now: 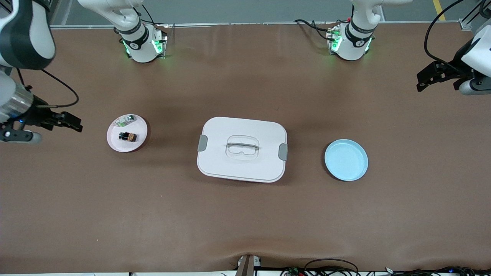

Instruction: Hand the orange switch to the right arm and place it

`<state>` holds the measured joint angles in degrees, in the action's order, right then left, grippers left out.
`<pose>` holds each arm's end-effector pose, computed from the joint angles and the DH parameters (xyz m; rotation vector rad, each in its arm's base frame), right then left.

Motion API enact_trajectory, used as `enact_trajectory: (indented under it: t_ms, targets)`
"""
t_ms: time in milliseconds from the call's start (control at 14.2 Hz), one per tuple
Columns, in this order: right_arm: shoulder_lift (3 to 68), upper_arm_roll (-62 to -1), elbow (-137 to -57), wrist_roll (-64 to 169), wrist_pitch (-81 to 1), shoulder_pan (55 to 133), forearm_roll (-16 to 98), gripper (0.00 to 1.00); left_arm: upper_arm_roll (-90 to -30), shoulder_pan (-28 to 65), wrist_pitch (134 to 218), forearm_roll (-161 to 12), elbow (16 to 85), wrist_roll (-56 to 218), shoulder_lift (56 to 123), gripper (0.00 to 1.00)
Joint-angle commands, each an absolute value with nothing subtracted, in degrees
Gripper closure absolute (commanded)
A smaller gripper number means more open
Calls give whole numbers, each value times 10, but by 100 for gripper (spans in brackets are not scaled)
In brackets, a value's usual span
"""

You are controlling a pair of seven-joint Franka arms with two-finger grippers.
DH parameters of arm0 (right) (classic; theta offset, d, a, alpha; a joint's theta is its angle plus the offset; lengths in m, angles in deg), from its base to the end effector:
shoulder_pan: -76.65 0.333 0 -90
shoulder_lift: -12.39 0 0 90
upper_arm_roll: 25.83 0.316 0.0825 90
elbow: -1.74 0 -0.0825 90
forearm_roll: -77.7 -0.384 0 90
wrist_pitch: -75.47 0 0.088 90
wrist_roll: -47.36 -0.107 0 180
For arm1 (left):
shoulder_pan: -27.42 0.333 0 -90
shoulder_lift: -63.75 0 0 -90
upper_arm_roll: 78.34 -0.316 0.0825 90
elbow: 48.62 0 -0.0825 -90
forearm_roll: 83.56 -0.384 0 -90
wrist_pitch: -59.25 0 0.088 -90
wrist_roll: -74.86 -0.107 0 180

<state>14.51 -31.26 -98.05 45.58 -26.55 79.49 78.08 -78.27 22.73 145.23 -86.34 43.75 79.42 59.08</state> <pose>0.5745 -0.0258 0.5405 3.1294 -0.1171 0.0032 0.5203 -0.0379 0.6431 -3.0905 0.0013 0.0401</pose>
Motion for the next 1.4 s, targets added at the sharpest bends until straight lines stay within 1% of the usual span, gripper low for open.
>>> enact_trajectory:
  t_ms: [0,491,1333]
  targets:
    - [148,-308,-934,449,-224,788,773,0,-782,229,1443,-855,442,780,575,0]
    - [142,-309,-879,454,-167,783,772,0,-781,225,1424,-855,441,781,565,0]
    - [142,-310,-877,454,-167,783,773,0,-778,225,1416,-855,431,780,564,0]
